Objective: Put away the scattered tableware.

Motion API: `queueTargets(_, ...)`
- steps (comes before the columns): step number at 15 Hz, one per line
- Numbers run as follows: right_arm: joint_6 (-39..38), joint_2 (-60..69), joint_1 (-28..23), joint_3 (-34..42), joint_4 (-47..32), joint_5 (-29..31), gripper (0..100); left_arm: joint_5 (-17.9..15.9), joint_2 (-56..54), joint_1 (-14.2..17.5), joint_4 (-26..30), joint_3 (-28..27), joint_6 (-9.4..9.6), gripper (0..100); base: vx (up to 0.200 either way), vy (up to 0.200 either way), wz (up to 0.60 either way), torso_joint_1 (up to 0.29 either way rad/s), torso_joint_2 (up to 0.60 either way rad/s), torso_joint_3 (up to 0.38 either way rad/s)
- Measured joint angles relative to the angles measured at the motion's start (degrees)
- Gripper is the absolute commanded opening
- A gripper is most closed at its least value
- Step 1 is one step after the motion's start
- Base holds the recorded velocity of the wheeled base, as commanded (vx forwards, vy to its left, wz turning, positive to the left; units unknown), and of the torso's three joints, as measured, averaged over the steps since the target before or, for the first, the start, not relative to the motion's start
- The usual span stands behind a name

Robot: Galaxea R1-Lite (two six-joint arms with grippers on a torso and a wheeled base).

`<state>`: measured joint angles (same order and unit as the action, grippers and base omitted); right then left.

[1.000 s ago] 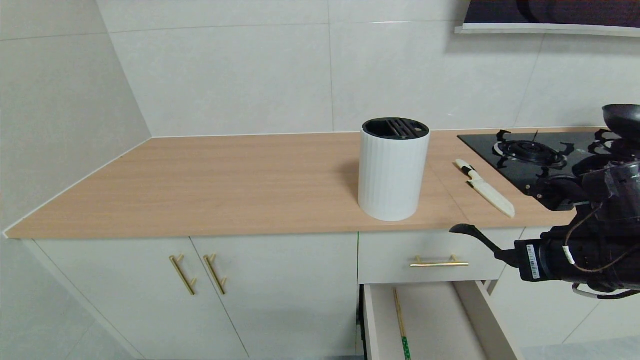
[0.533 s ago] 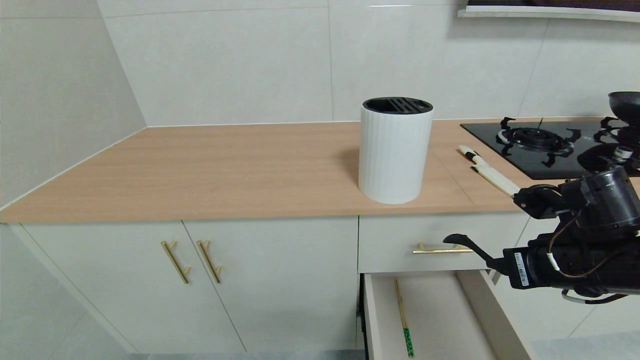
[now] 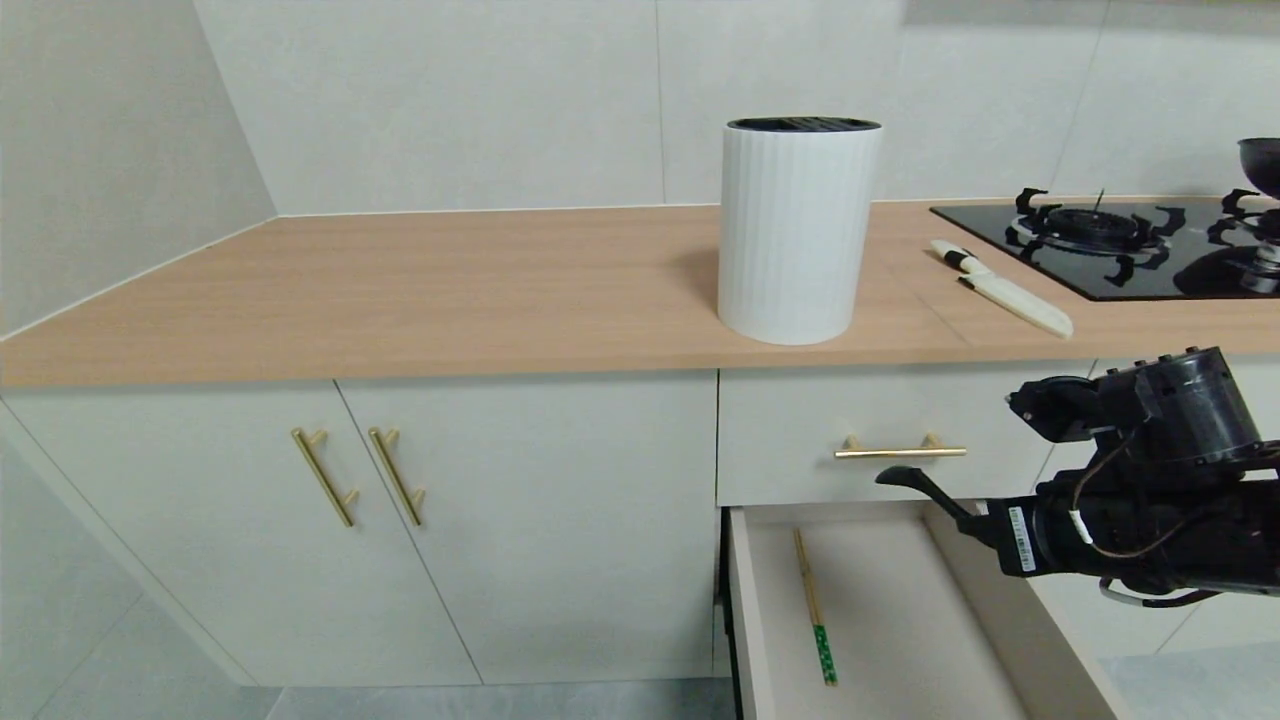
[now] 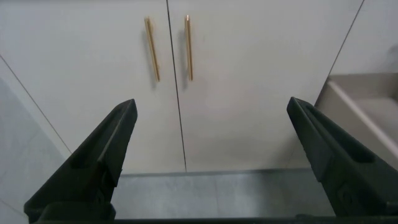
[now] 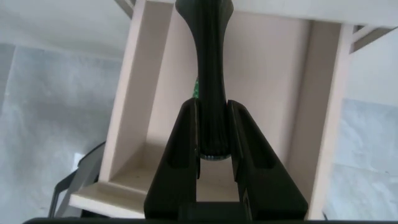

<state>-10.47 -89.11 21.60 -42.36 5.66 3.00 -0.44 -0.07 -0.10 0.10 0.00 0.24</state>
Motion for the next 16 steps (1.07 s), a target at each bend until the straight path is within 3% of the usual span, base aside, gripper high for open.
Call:
queueTargets(7, 0.2, -1.2, 0.3, 0.4, 0.0, 0.0, 0, 0.0, 0.0, 0.0, 0.0, 0.0, 0.0, 100, 0.0, 0.0, 0.0, -0.11, 0.42, 0.293)
queueTargets(16, 0.2, -2.1, 0.4, 0.5, 0.1, 0.0, 0, 0.0, 0.0, 0.0, 0.0, 0.0, 0.02, 100, 0.0, 0.0, 0.0, -0.006, 0.02, 0.017)
